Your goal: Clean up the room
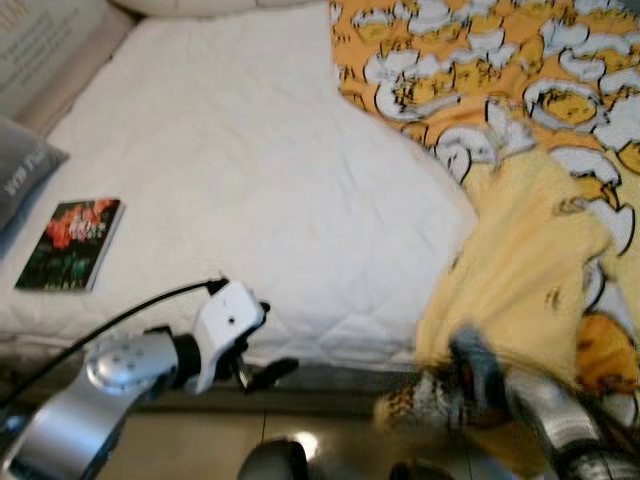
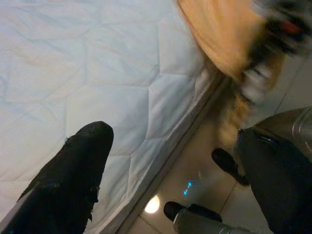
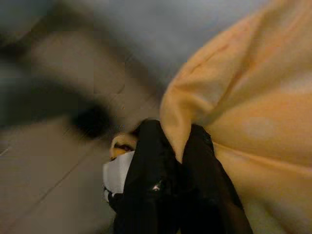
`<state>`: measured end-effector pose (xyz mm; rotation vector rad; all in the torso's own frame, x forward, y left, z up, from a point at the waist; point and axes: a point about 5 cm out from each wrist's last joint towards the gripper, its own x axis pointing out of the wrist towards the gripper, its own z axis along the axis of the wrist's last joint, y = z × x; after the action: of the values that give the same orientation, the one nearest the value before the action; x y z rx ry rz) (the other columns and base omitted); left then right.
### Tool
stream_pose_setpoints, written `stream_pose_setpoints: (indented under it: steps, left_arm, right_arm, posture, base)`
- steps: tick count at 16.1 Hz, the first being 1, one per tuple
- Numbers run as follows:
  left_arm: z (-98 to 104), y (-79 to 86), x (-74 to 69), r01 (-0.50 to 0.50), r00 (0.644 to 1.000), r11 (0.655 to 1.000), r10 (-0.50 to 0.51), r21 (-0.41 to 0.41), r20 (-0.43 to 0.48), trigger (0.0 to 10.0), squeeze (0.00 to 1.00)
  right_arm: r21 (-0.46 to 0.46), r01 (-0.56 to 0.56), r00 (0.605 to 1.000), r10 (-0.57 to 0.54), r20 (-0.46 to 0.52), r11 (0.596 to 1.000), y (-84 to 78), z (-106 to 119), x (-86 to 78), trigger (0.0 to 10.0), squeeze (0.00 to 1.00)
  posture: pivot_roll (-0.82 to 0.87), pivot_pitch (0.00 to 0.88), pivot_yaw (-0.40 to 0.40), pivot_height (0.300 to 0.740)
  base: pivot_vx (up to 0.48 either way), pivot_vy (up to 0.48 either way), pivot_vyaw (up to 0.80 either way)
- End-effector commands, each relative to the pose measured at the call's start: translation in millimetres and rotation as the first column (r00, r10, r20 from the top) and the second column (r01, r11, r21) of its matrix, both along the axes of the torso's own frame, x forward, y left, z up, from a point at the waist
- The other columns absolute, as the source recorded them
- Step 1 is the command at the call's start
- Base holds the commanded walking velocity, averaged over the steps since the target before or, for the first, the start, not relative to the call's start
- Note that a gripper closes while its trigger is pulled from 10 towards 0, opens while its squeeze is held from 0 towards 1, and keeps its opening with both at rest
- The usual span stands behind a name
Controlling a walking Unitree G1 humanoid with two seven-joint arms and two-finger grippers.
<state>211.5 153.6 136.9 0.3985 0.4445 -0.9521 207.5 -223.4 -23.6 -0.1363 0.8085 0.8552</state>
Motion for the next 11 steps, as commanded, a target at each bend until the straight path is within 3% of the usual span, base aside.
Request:
stream_pose_setpoints:
  steps: [1,2,3,4,5,6,8,11]
  left_arm:
    - [-3,1.4,-0.6,-0.003,1.0,1.0,0.003,0.011,-0.007,10.0,0.03]
    - [-4,0.8,-1.0,0.002,1.0,1.0,-0.002,0.01,-0.009,10.0,0.03]
    - [-4,1.1,-1.8,0.007,1.0,1.0,-0.007,0.012,-0.012,10.0,0.03]
    - [-4,1.3,-2.1,0.009,1.0,1.0,-0.009,0.013,-0.013,10.0,0.03]
    - [-4,1.7,-2.6,0.013,1.0,1.0,-0.013,0.016,-0.015,10.0,0.03]
    - [-4,1.8,-2.2,0.017,1.0,1.0,-0.017,0.022,-0.013,10.0,0.03]
    - [-4,1.2,-1.4,0.018,1.0,1.0,-0.018,0.024,-0.008,10.0,0.03]
    - [-4,1.5,-1.3,0.017,1.0,1.0,-0.017,0.025,-0.004,10.0,0.03]
  right_arm:
    - [0.064,-0.165,0.982,0.169,-0.078,0.984,9.0,-1,-23.7,0.0,0.0]
    - [0.09,-0.289,0.936,0.301,-0.182,0.953,7.6,-10,-62.6,0.0,0.0]
    - [0.054,-0.318,0.919,0.322,-0.227,0.947,1.5,-18,-80.7,1.0,0.0]
    - [0.021,-0.306,0.928,0.303,-0.217,0.952,-0.5,-22,-79.7,4.9,0.0]
    - [-0.011,-0.276,0.939,0.267,-0.217,0.961,-2.9,-25,-78.2,10.0,0.0]
    - [-0.04,-0.18,0.97,0.171,-0.172,0.983,-3.7,-23,-63.6,10.0,1.0]
    - [0.013,-0.105,0.992,0.106,-0.071,0.994,2.9,-7,-41.3,10.0,1.0]
    - [0.128,-0.13,0.991,0.125,0.048,0.983,14.9,23,-11.5,10.0,1.0]
  posture:
    - [0.18,0.106,0.098,0.74]
    - [0.18,0.105,0.099,0.74]
    - [0.18,0.104,0.1,0.74]
    - [0.18,0.102,0.1,0.74]
    - [0.18,0.099,0.101,0.74]
    - [0.18,0.097,0.1,0.74]
    - [0.18,0.093,0.099,0.74]
    - [0.18,0.088,0.094,0.74]
  base:
    - [0.0,0.0,0.0]
    - [0.0,0.0,0.0]
    - [0.0,0.0,0.0]
    - [0.0,0.0,0.0]
    - [0.0,0.0,0.0]
    - [0.0,0.0,0.0]
    - [0.0,0.0,0.0]
    - [0.0,0.0,0.0]
